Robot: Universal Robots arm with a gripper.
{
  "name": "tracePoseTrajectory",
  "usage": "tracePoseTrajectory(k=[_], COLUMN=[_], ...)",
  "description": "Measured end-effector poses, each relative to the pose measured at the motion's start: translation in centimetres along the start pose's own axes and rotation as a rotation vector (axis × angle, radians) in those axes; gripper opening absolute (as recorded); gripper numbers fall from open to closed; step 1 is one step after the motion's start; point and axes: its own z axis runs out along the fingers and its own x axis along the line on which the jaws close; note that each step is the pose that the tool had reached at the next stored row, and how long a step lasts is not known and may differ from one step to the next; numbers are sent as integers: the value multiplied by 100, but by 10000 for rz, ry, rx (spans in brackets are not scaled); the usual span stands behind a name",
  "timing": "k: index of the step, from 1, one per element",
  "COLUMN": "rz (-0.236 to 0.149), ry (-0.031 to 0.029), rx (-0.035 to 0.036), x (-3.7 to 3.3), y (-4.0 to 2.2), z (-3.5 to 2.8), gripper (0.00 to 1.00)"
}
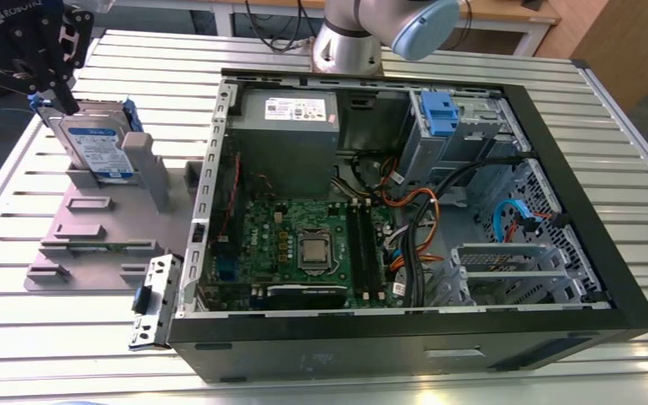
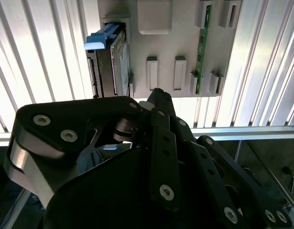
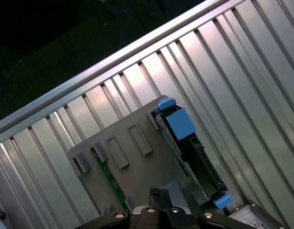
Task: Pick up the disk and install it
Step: 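Pick up the disk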
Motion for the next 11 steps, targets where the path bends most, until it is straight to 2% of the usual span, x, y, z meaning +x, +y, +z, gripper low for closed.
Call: tracePoseTrajectory(k=[11], rz=[-63], ry=[8], rx=[6], x=[0], y=[0], z=[0], gripper=[11])
